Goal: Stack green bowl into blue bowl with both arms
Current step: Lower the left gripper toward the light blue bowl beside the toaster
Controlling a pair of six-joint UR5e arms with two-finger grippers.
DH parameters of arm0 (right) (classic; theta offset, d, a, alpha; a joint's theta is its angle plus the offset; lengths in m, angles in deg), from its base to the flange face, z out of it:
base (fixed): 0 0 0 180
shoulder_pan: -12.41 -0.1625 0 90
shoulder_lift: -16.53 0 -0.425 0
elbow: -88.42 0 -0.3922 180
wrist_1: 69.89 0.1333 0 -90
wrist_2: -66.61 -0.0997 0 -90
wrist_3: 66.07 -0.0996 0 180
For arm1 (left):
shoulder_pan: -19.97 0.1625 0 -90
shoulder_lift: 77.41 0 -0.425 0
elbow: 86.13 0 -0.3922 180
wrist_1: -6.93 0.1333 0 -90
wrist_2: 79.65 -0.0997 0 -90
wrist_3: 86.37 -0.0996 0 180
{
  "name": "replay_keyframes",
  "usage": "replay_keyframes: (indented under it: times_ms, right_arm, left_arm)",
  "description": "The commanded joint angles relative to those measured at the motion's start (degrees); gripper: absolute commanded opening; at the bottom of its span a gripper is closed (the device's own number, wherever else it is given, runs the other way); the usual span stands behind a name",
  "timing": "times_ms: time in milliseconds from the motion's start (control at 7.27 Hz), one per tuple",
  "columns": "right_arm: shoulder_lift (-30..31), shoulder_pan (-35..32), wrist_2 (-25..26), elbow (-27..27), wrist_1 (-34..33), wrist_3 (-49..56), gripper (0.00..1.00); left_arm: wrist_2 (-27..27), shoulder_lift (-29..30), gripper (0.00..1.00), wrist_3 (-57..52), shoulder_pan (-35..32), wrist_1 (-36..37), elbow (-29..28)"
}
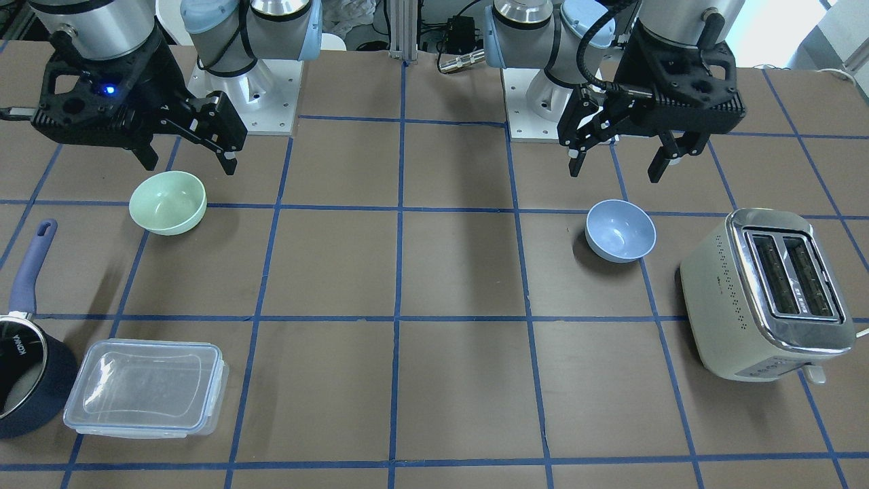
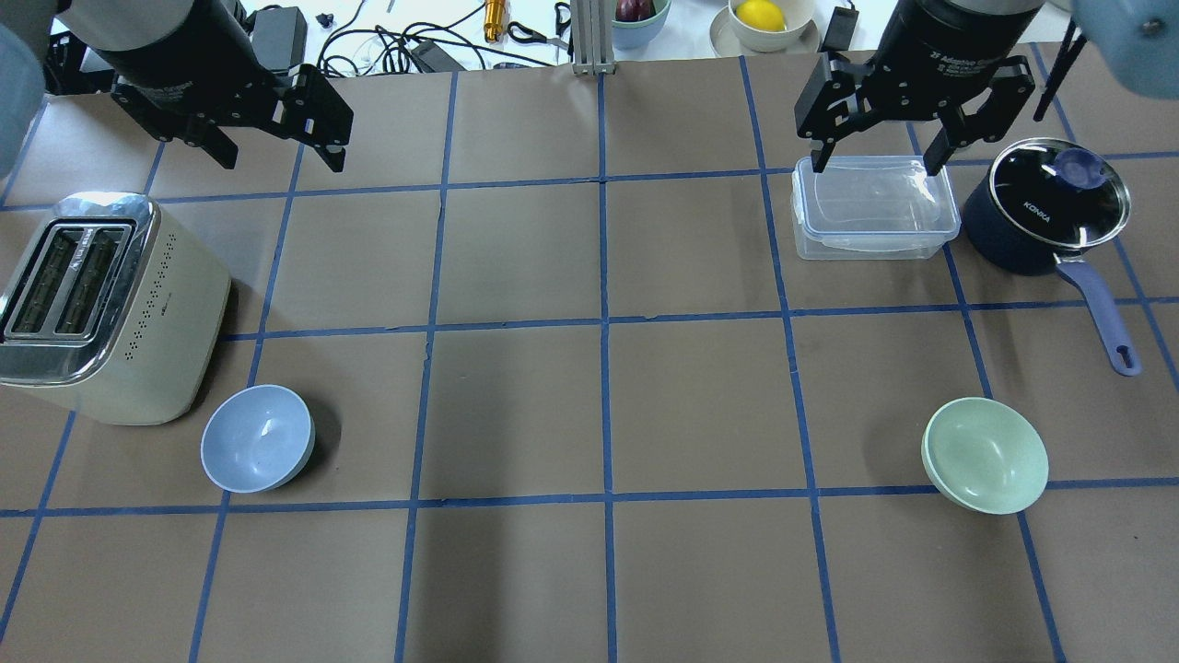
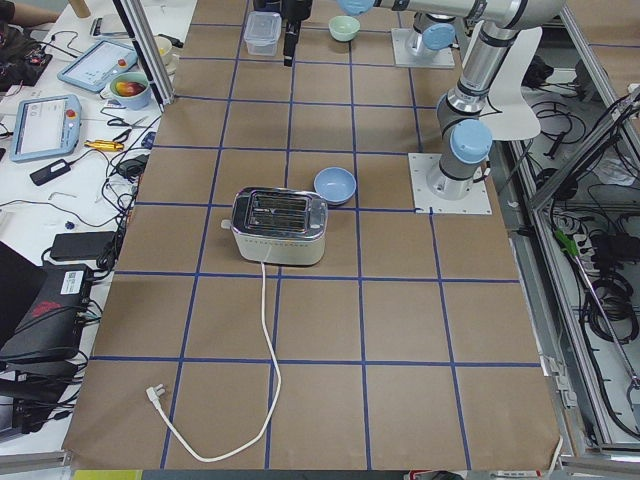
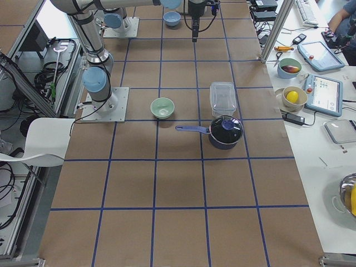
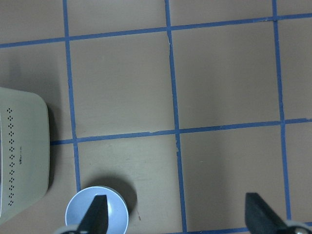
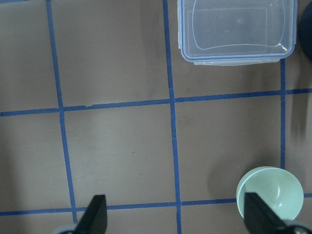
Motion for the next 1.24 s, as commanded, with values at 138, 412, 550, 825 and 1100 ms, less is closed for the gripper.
replay_keyframes:
  times_ms: [138, 412, 550, 825, 1100]
  right_arm:
    - [1.3, -0.4, 0.5, -2.1, -0.2, 1.0, 1.0]
    - [1.2, -0.4, 0.2, -2.1, -0.2, 1.0, 1.0]
    - [1.2, -0.4, 0.0, -2.1, -0.1, 1.0, 1.0]
    - [1.2, -0.4, 0.2, -2.1, -0.1, 0.9, 1.0]
    - [1.2, -0.5, 0.4, -2.1, -0.1, 0.9, 1.0]
  left_arm:
    - [0.4, -2.2, 1.0, 0.0, -0.3, 0.7, 3.8]
    - [-0.1, -2.5, 1.0, -0.1, 2.4, -2.4, 6.5]
    - [-0.1, -2.4, 1.0, -0.3, 3.7, -2.1, 9.3]
    - [-0.1, 0.3, 1.0, -0.8, 5.8, 9.8, 20.2]
    - [-2.5, 0.3, 1.0, -5.2, 10.8, 29.6, 36.1]
